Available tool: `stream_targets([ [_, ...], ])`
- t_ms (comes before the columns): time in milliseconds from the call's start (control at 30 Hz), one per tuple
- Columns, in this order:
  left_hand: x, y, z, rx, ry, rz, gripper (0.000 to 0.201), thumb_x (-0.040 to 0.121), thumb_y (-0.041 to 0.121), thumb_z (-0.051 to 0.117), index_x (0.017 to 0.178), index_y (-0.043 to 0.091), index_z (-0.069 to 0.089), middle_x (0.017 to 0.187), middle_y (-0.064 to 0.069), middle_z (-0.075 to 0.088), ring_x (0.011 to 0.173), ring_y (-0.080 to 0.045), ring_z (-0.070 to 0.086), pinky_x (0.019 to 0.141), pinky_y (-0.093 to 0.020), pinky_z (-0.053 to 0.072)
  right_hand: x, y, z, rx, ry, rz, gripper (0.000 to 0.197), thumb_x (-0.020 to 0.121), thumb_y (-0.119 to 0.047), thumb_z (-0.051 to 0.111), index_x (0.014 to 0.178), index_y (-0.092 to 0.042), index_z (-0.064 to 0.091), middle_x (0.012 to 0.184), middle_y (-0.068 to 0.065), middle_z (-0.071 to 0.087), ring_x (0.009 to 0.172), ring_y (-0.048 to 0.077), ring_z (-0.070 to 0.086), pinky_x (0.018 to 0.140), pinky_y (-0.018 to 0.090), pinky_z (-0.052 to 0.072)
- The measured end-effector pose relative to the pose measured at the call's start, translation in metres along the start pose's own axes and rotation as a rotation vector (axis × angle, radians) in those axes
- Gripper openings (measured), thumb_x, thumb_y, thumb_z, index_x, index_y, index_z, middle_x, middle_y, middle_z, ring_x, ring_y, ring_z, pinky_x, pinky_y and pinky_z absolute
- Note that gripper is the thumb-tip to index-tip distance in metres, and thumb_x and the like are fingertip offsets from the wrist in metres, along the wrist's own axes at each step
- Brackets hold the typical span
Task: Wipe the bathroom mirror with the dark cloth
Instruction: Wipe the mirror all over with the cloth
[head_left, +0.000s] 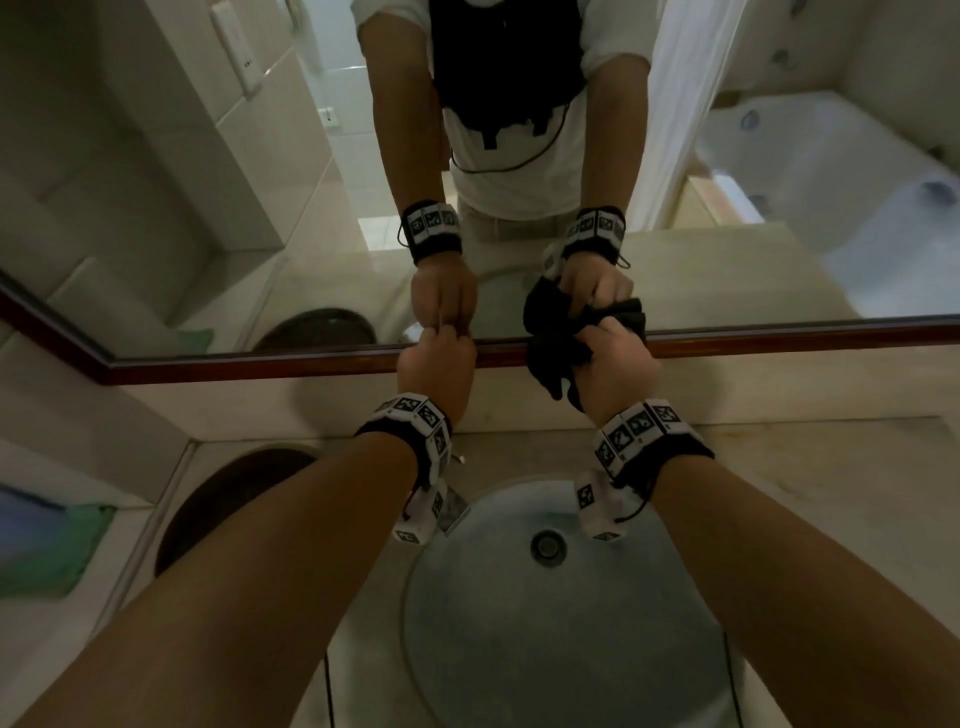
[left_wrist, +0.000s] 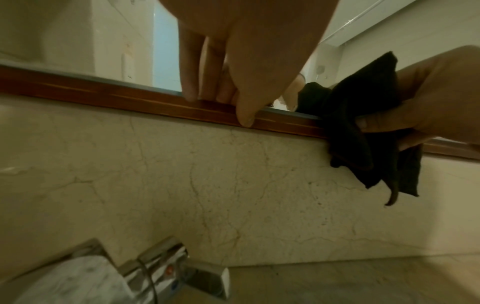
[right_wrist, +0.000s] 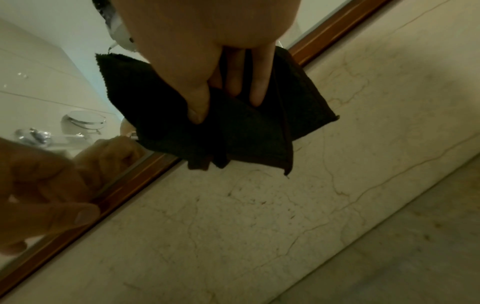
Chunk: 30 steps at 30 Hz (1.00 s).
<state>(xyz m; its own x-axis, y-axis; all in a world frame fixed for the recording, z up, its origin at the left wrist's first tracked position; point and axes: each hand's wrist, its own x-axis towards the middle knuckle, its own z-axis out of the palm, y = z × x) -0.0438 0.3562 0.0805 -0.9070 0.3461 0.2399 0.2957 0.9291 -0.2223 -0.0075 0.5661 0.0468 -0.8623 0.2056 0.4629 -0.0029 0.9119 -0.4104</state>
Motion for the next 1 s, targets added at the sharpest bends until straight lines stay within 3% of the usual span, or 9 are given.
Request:
stream_targets([
  [133, -0.005, 0.011, -0.008, 0.009, -0.109, -0.071, 0.012, 0.08, 0.019, 0.075, 0.085, 0.012, 0.067, 0.085, -0.008, 0.059, 0.075, -0.028, 0.06, 0.05, -0.029, 0.041, 0.005, 0.018, -0.018, -0.028, -0.126, 0.026, 0.007, 0.082, -0.017, 0.064, 0.089, -0.019, 0.066, 0.093, 0.002, 0.057, 0.081, 0.028, 0.058, 0.056, 0.032, 0.044],
  [233, -0.006, 0.028, -0.023, 0.022, -0.203, -0.115, 0.023, 0.088, 0.02, 0.066, 0.108, 0.011, 0.061, 0.111, -0.011, 0.055, 0.103, -0.03, 0.054, 0.069, -0.038, 0.048, 0.009, 0.051, -0.033, -0.001, -0.15, 0.028, 0.007, 0.084, -0.011, 0.063, 0.088, -0.017, 0.064, 0.092, 0.004, 0.054, 0.083, 0.031, 0.057, 0.057, 0.031, 0.035],
  [333, -0.004, 0.06, -0.036, 0.014, -0.253, -0.076, 0.034, 0.089, 0.021, 0.063, 0.121, 0.013, 0.055, 0.123, -0.01, 0.05, 0.116, -0.032, 0.046, 0.081, -0.042, 0.049, 0.011, 0.089, -0.052, 0.014, -0.158, 0.03, 0.006, 0.085, -0.01, 0.064, 0.086, -0.016, 0.063, 0.093, 0.005, 0.054, 0.084, 0.033, 0.056, 0.058, 0.032, 0.039],
  [400, -0.001, 0.095, -0.042, -0.016, -0.206, -0.004, 0.038, 0.085, 0.02, 0.067, 0.121, 0.013, 0.054, 0.121, -0.011, 0.051, 0.114, -0.033, 0.048, 0.078, -0.042, 0.049, 0.013, 0.113, -0.065, 0.008, -0.152, 0.042, 0.006, 0.084, -0.011, 0.064, 0.084, -0.017, 0.063, 0.092, 0.004, 0.055, 0.082, 0.031, 0.057, 0.056, 0.032, 0.042],
  [567, 0.023, 0.193, -0.052, -0.096, -0.112, 0.083, 0.038, 0.088, 0.022, 0.063, 0.124, 0.015, 0.053, 0.12, -0.007, 0.051, 0.111, -0.03, 0.049, 0.073, -0.039, 0.049, 0.017, 0.182, -0.101, 0.004, -0.126, 0.051, 0.011, 0.081, -0.008, 0.068, 0.079, -0.017, 0.061, 0.087, 0.004, 0.054, 0.078, 0.031, 0.057, 0.054, 0.03, 0.032],
  [667, 0.033, 0.233, -0.056, -0.102, -0.065, 0.077, 0.034, 0.087, 0.016, 0.065, 0.12, 0.012, 0.057, 0.113, -0.01, 0.055, 0.096, -0.032, 0.057, 0.065, -0.038, 0.048, 0.019, 0.233, -0.125, -0.003, -0.13, 0.083, 0.012, 0.079, -0.009, 0.07, 0.08, -0.018, 0.062, 0.089, 0.003, 0.054, 0.078, 0.03, 0.058, 0.053, 0.035, 0.044],
  [767, 0.037, 0.25, -0.058, -0.083, -0.013, 0.021, 0.023, 0.077, 0.003, 0.07, 0.099, 0.007, 0.066, 0.091, -0.014, 0.06, 0.067, -0.033, 0.059, 0.044, -0.03, 0.035, 0.021, 0.28, -0.147, -0.027, -0.089, 0.116, 0.012, 0.077, -0.01, 0.072, 0.08, -0.018, 0.064, 0.087, 0.003, 0.056, 0.076, 0.029, 0.059, 0.051, 0.032, 0.041],
  [867, 0.04, 0.254, -0.054, -0.034, 0.034, -0.006, 0.016, 0.073, 0.005, 0.075, 0.087, 0.008, 0.068, 0.079, -0.012, 0.06, 0.058, -0.031, 0.056, 0.045, -0.025, 0.025, 0.022, 0.312, -0.163, -0.021, -0.038, 0.124, 0.02, 0.075, -0.005, 0.074, 0.069, -0.017, 0.059, 0.079, 0.007, 0.056, 0.067, 0.032, 0.058, 0.049, 0.027, 0.029],
  [1000, 0.045, 0.257, -0.058, -0.051, -0.023, -0.023, 0.018, 0.071, 0.01, 0.08, 0.08, 0.009, 0.065, 0.072, -0.009, 0.057, 0.054, -0.029, 0.055, 0.045, -0.025, 0.027, 0.023, 0.338, -0.174, -0.043, -0.015, 0.134, 0.019, 0.076, -0.008, 0.073, 0.069, -0.017, 0.058, 0.08, 0.006, 0.056, 0.068, 0.031, 0.057, 0.046, 0.032, 0.04],
])
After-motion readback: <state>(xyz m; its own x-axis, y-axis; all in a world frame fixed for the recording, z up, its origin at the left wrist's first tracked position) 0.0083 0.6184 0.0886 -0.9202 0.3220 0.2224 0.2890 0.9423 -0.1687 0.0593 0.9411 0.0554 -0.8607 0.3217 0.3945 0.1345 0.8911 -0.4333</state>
